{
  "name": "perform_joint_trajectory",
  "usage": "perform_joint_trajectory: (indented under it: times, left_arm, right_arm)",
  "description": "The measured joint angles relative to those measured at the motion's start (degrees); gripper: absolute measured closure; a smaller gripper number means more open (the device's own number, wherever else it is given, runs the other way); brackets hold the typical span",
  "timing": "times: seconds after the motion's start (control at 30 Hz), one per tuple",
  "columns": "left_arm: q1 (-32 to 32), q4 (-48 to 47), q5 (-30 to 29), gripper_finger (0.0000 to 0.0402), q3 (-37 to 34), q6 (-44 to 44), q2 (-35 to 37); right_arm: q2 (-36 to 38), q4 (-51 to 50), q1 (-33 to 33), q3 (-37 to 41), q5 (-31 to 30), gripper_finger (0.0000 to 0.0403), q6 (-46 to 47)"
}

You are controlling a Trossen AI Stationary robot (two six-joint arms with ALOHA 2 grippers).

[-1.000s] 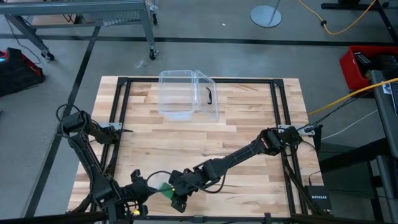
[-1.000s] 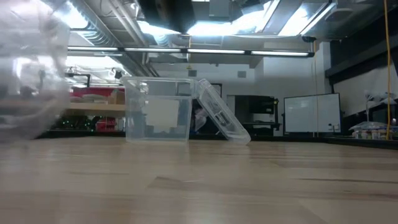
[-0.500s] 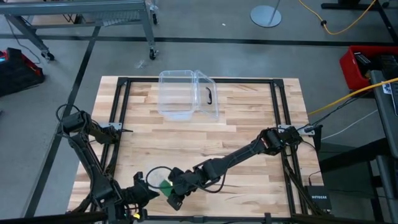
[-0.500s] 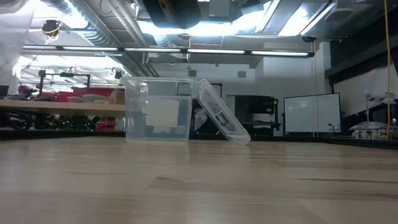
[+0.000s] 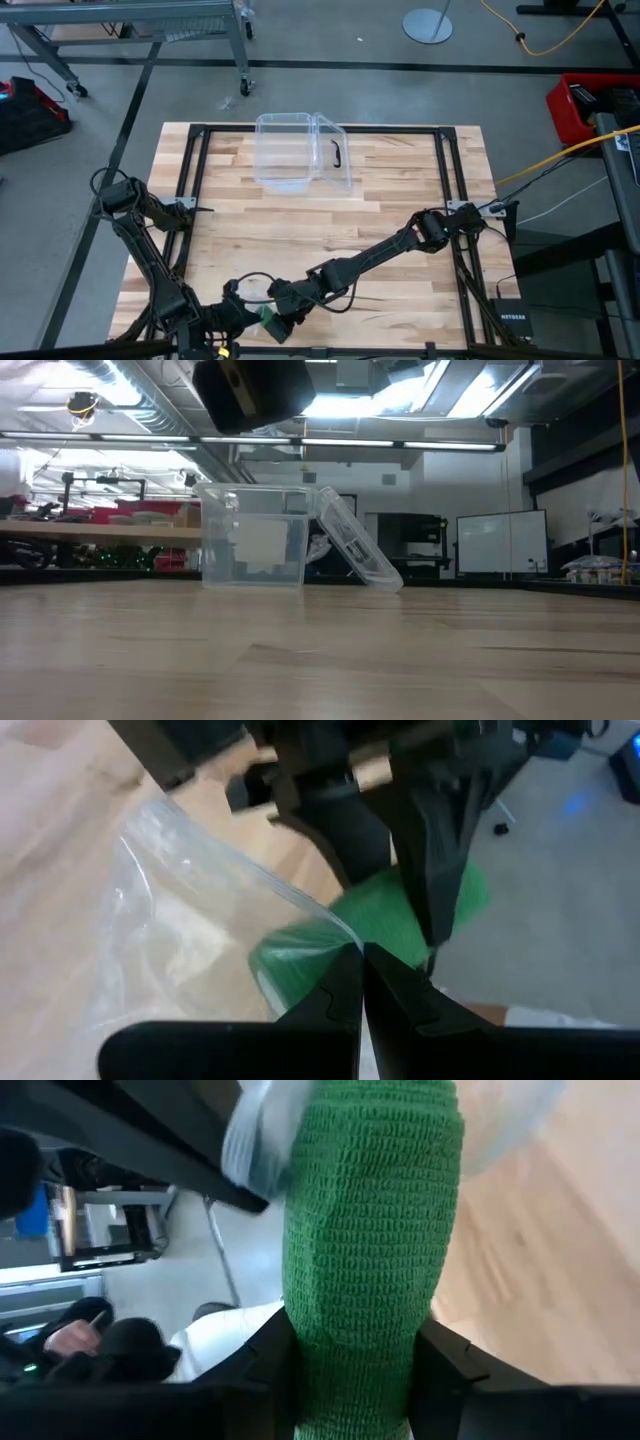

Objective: Roll bandage
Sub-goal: Put the green bandage into the transparent zip bag

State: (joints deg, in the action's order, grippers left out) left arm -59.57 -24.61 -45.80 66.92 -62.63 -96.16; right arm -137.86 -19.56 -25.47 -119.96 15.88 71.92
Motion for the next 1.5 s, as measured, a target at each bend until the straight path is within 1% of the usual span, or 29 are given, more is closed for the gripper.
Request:
perform_joint_trajectory:
  times: [0.13,0.3,0.6,0.73,0.87,1.0,1.1,1.17,1.2,1.23,1.33,1.4,1.5]
  left_arm:
    - [0.02,0.18,2.16,0.0401,0.0,-0.18,-0.04]
    - [0.0,0.28,2.81,0.0401,0.0,-0.3,-0.04]
    - [-0.07,1.78,3.65,0.0401,0.0,-0.1,-0.04]
    - [-0.39,2.44,3.87,0.0402,-0.02,0.0,-0.04]
    - [-0.75,4.94,6.01,0.0401,-0.02,0.04,-0.04]
    - [-1.05,6.26,6.67,0.0402,-0.02,0.09,-0.02]
    - [-1.18,5.79,6.36,0.0402,0.02,0.09,0.21]
    - [-1.18,5.64,6.04,0.0402,0.02,0.1,0.24]
    - [-1.18,5.83,5.81,0.0402,0.04,0.17,0.23]
    - [-1.18,5.83,5.69,0.0402,0.04,0.42,0.23]
    - [-1.18,6.16,5.51,0.0402,0.04,1.34,0.31]
    - [-1.09,6.06,5.48,0.0402,0.04,1.38,0.31]
    - [-1.11,6.06,5.3,0.0401,0.04,1.38,0.31]
  right_arm:
    - [-0.02,0.34,0.0,0.0,0.26,0.027,2.52]
    - [-0.02,0.67,0.28,0.0,-0.88,0.027,6.05]
    - [-0.04,3.41,1.53,0.0,-5.78,0.0271,9.65]
    - [-0.07,3.54,2.05,0.0,-6.27,0.0271,10.24]
    - [-0.09,5.4,3.28,0.0,-8.26,0.0271,10.34]
    - [-0.15,10.5,4.38,0.0,-7.8,0.0271,10.1]
    - [-0.22,14.41,5.52,0.04,-5.37,0.0271,9.64]
    - [-0.22,14.89,5.73,0.07,-4.78,0.0271,9.61]
    - [-0.22,14.79,5.7,0.07,-4.58,0.0264,9.64]
    - [-0.22,14.8,5.64,0.07,-4.17,0.0248,9.7]
    - [-0.22,15.21,5.46,0.07,-1.63,0.0185,9.68]
    - [-0.22,15.05,5.03,0.07,-0.98,0.0147,9.7]
    - [-0.22,15.55,4.92,0.07,-0.76,0.0102,9.73]
